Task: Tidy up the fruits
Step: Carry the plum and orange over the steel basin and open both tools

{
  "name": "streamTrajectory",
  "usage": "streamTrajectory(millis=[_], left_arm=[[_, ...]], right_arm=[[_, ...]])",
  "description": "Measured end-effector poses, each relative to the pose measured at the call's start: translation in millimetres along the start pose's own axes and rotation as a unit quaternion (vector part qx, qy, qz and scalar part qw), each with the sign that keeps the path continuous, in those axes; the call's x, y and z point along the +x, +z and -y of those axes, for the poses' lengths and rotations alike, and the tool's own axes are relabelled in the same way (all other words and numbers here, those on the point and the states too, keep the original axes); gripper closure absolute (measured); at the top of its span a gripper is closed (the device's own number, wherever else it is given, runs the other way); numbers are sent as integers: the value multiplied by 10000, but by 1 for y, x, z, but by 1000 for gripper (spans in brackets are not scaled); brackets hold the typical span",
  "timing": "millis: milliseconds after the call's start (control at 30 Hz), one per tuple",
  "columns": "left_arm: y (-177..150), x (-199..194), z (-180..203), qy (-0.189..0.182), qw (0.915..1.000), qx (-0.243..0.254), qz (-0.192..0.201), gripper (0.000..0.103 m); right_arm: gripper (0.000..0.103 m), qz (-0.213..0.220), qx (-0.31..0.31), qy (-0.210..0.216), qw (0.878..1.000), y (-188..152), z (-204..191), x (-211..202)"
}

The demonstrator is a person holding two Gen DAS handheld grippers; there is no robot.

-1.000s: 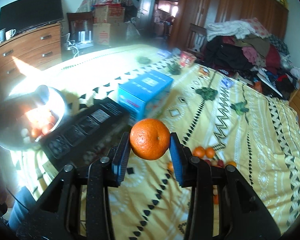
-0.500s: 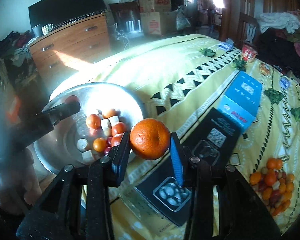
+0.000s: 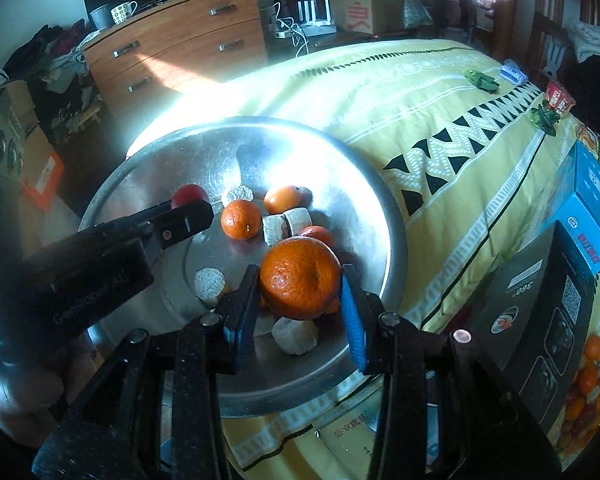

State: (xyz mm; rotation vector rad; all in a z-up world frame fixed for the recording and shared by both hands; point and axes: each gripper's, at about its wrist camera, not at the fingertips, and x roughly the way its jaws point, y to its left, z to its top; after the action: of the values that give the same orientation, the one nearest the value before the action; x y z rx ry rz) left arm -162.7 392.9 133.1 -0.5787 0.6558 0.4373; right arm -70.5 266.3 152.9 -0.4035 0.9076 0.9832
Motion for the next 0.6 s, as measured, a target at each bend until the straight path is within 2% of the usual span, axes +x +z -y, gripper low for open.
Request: streamTrajectory(millis=[167,400,500,600], left_arm=[[0,5,-3,44,10000,-54,-51,75],[1,5,-7,85,9998,-193,-4,55],[1,3,-8,113,9997,-225,39,49],[1,2,-7,121,9996,-231,44,49]], right_arm=[[63,-52,3,-5,10000,1,-2,5],[61,-50,-5,-58,10000,1,-3,7],[56,45,2,-100,9999,3,-4,2],[54,174,11,-147,9997,5,-3,-7]])
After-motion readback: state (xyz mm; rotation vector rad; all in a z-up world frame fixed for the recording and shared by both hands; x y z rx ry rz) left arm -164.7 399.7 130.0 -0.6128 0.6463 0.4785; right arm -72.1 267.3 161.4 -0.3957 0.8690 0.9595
